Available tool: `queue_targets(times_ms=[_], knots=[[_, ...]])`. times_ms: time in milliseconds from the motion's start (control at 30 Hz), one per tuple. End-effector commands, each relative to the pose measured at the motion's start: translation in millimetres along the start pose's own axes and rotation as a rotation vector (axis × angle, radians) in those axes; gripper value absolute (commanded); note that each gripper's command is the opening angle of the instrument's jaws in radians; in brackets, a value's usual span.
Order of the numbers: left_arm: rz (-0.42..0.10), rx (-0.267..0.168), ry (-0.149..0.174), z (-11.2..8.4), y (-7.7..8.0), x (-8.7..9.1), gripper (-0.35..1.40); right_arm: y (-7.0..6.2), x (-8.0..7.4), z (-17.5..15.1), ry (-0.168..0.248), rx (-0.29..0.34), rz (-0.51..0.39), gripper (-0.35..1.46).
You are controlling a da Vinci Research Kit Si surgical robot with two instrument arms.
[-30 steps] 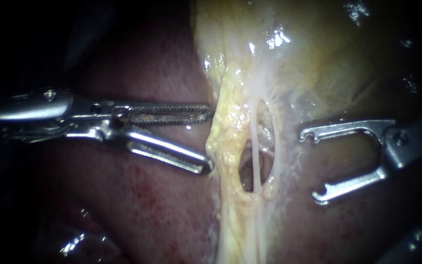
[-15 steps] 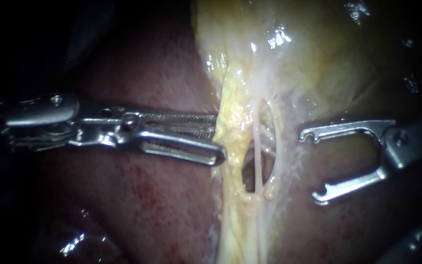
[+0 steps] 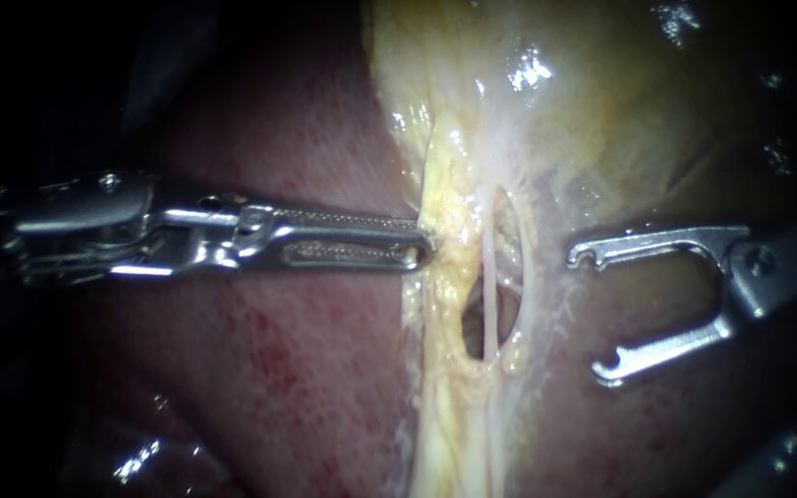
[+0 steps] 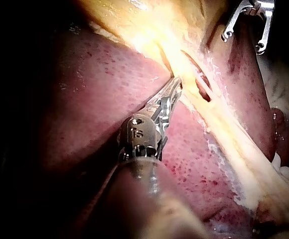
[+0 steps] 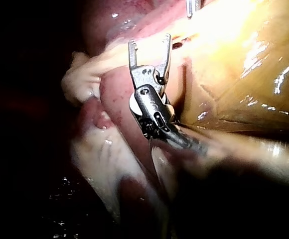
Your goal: Grabbing gallbladder
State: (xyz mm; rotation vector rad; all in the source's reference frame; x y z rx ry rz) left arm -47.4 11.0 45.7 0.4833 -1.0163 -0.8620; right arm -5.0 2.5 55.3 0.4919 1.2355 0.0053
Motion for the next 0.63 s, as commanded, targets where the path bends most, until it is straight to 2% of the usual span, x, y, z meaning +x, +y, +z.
queue_targets(times_ms=[33,633], knots=[[0.0,0.003,0.001,0.0,0.0,0.0,-0.35,0.0,0.0,0.0,0.0,0.0,0.0,0.53],[-0.001,0.001,0.007,-0.3,-0.2,0.1,-0.35,-0.1,-0.1,0.0,0.0,0.001,0.005,0.53]])
